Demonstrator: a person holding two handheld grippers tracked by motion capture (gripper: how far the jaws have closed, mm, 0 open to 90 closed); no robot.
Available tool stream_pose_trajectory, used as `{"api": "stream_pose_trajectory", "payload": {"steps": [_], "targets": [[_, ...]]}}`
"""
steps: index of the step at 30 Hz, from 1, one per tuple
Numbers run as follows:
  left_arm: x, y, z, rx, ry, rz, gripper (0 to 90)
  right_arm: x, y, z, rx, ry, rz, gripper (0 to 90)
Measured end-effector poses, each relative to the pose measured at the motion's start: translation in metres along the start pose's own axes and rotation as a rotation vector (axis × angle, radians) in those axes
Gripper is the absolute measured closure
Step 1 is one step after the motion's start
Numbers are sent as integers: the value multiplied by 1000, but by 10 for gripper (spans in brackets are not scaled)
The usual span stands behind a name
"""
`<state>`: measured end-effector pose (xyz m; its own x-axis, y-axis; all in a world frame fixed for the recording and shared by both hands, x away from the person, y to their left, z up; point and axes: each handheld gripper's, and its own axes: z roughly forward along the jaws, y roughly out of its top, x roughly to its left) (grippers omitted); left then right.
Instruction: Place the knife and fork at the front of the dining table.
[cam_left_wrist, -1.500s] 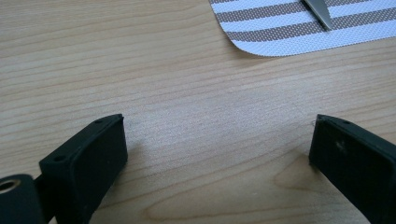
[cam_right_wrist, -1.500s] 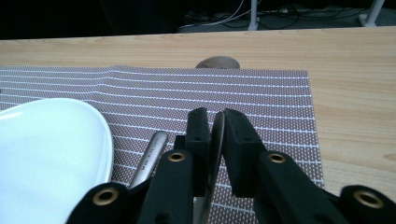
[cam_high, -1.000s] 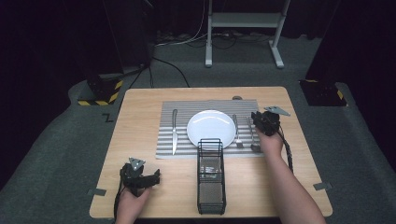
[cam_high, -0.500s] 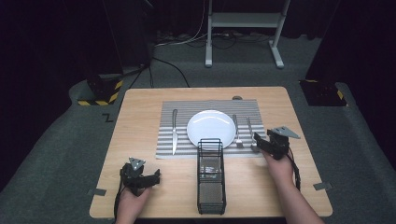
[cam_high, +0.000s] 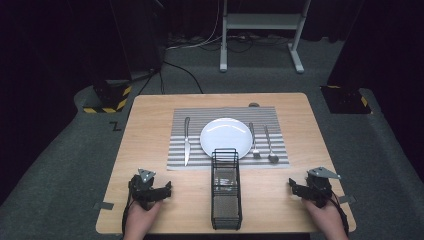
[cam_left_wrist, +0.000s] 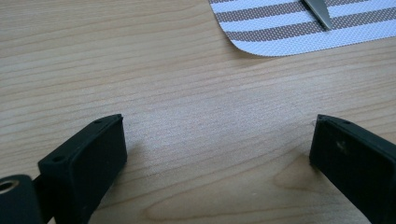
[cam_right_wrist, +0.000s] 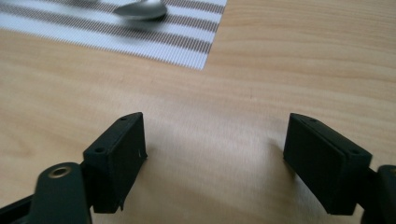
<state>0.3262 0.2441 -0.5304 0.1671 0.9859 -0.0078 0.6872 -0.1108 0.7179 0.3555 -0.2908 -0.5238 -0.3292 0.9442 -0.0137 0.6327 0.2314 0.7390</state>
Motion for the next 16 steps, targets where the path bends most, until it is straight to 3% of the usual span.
{"api": "stream_pose_trajectory", "payload": {"steps": [2, 11, 16], "targets": [[0, 0, 0, 0, 2, 1, 43, 0, -3, -2, 6, 17, -16, 144], [1, 0, 0, -1, -10, 1, 35, -2, -5, -5, 1, 4, 24, 150], [0, 0, 0, 0, -7, 2, 37, -1, -3, -2, 7, -11, 10, 147]]}}
